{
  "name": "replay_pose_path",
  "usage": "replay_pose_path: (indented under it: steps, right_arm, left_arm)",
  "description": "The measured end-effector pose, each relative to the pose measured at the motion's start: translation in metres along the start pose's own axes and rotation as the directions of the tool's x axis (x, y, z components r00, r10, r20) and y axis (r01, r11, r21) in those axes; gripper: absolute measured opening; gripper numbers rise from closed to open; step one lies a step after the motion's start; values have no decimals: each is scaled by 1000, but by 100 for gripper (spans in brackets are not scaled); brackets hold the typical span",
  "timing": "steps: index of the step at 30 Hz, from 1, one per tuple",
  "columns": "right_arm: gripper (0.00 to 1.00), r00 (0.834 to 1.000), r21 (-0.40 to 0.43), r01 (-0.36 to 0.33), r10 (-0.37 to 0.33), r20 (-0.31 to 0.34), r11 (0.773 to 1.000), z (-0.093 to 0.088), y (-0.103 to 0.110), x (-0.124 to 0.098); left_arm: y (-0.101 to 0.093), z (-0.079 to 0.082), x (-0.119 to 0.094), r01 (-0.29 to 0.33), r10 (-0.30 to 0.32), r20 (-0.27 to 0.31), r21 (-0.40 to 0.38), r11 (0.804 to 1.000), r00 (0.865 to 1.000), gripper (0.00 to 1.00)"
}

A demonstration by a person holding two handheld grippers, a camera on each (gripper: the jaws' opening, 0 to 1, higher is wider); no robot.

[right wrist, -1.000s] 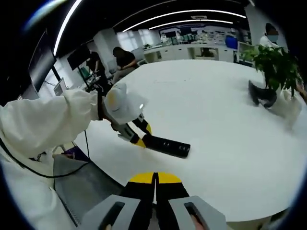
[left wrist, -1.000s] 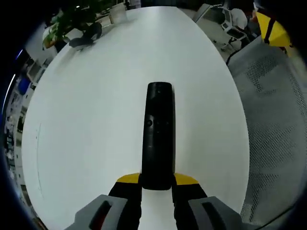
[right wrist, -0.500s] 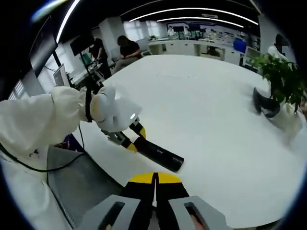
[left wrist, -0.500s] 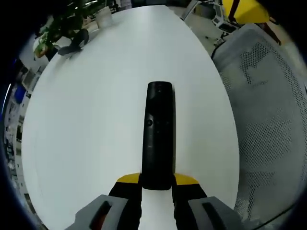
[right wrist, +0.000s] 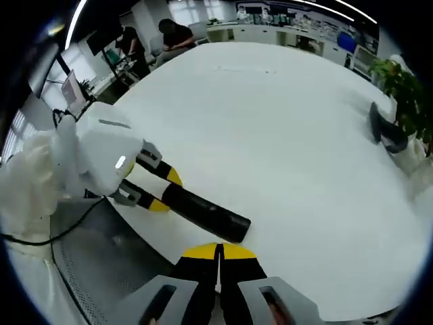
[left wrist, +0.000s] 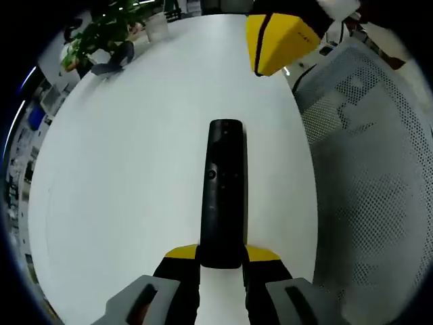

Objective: Press the specified remote control buttons in sequence, fully releasing each button before pressing the next.

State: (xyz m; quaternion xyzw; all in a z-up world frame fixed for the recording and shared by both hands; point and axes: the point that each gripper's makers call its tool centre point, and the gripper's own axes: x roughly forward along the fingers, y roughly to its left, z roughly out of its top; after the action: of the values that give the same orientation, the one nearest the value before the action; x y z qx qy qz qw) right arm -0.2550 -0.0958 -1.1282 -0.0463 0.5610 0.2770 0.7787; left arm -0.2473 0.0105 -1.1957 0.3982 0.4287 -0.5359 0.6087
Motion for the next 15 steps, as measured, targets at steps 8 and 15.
replay_pose_path:
  steps: [8, 15]
  right_arm:
    - [0, 989, 178, -135, 144, -37, 975, -1, 0, 14]
    - [0, 977, 265, -161, 191, -94, 951, -12, -4, 28]
  left_arm:
    - [-14, 0, 0, 0, 1, 21, -22, 1000, 1000, 21]
    - [-29, 0, -1, 4, -4, 15, -9, 1000, 1000, 22]
